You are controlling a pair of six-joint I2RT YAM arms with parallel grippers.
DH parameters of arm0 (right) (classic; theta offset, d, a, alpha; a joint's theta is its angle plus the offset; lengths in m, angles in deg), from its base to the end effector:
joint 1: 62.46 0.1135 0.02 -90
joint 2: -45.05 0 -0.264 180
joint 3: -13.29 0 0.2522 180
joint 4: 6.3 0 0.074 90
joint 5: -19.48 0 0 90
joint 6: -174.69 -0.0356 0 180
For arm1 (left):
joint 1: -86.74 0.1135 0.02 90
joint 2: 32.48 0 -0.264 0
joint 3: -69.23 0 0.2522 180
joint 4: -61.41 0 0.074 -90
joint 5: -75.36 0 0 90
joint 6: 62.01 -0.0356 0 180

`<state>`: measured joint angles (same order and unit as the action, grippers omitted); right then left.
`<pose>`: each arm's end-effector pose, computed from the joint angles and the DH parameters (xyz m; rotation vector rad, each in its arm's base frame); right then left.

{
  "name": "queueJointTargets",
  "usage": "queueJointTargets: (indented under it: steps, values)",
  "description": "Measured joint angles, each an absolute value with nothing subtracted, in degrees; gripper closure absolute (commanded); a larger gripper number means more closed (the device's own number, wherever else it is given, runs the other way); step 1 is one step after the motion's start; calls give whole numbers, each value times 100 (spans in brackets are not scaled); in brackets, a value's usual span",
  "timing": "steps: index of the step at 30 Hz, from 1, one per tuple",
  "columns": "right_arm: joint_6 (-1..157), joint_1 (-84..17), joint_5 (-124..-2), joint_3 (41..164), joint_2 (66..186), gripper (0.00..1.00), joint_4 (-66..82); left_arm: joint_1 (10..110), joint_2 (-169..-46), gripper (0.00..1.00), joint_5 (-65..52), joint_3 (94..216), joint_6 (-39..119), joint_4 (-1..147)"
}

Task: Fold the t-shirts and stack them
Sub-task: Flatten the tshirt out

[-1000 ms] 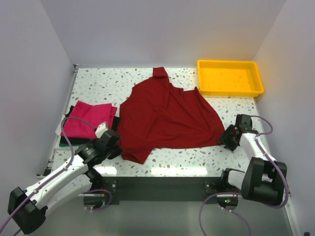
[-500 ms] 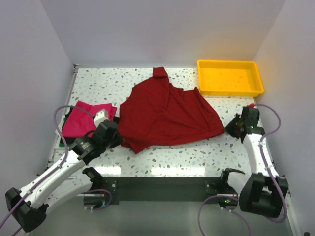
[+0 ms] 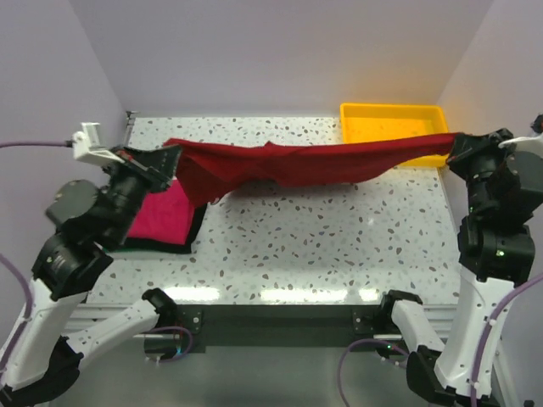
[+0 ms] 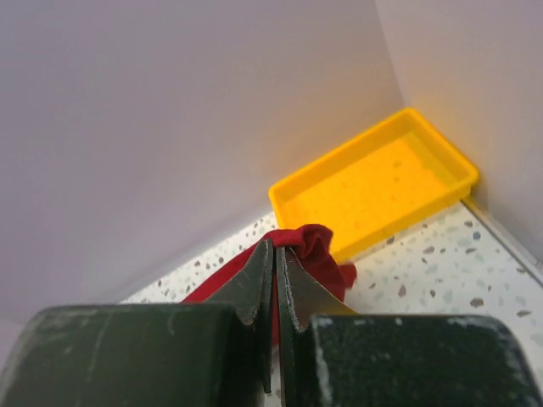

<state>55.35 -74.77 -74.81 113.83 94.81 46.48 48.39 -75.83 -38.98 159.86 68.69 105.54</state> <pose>0.1151 -0.0278 0.5066 0.6257 1.4815 0.1703 0.0918 -0.0539 0.4859 -0.3806 1.5253 -0.7757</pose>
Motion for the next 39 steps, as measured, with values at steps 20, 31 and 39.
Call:
queueJointTargets:
  steps: [20, 31, 39]
  values:
    - [6544, -7401, -8456, 14961, 9756, 100, 5525, 4828, -8844, 100, -3133, 20241, 5064, 10666]
    - [6367, -7379, -8307, 10937, 11041, 100, 3977, 6045, -11485, 100, -4429, 17629, 4749, 9157]
    - [6265, -7377, -8277, 9499, 13413, 100, 3282, 6345, -14309, 100, -3716, 16982, 4529, 8602]
